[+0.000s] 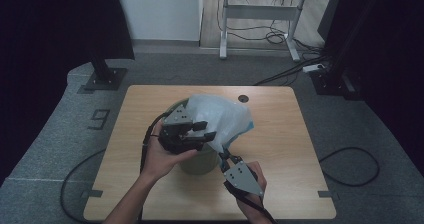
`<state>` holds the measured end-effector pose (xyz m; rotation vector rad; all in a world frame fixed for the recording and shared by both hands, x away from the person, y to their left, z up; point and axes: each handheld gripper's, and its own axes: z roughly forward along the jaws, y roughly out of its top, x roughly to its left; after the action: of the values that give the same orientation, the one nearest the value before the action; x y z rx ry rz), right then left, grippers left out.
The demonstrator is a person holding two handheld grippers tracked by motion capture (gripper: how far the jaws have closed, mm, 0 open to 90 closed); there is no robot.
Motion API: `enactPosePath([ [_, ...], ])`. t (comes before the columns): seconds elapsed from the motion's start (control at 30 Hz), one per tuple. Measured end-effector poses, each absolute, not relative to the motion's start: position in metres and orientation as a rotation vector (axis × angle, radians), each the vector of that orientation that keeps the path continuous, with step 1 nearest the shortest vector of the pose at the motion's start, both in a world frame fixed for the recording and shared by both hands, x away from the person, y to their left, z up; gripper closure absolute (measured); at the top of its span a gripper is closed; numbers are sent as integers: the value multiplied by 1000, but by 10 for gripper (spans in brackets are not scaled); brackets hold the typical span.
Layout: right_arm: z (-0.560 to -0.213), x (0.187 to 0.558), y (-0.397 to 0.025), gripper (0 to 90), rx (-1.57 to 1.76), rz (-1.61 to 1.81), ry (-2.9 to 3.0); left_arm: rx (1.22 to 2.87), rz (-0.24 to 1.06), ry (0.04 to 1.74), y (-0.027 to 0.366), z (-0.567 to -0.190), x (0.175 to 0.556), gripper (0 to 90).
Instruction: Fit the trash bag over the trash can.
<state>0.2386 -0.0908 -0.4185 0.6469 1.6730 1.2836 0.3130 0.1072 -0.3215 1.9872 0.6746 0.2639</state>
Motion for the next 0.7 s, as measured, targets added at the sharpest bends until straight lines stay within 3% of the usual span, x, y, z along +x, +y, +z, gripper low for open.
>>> enactPosePath([
  [0.13, -417, 237, -92, 888, 637, 1289, 1675, 1998, 178, 646, 110, -329, 319, 847],
  [0.17, -417, 237, -92, 888, 637, 1289, 1675, 1998, 178, 646, 110, -329, 319, 867],
  [0.23, -417, 235, -92, 856, 635, 1313, 1679, 1981, 183, 643, 113, -331, 319, 884],
  [0.33, -418, 233, -95, 649, 635, 1364, 1668, 1928, 206, 660, 123, -333, 319, 893],
  [0.43, -420, 228, -99, 523, 630, 1445, 1674, 1868, 193, 683, 140, -332, 319, 895],
  [0.57, -422, 222, -109, 411, 662, 1547, 1681, 1837, 206, 718, 158, -334, 317, 896],
  [0.7, -425, 221, -118, 378, 716, 1592, 1658, 1829, 210, 739, 171, -338, 316, 895],
])
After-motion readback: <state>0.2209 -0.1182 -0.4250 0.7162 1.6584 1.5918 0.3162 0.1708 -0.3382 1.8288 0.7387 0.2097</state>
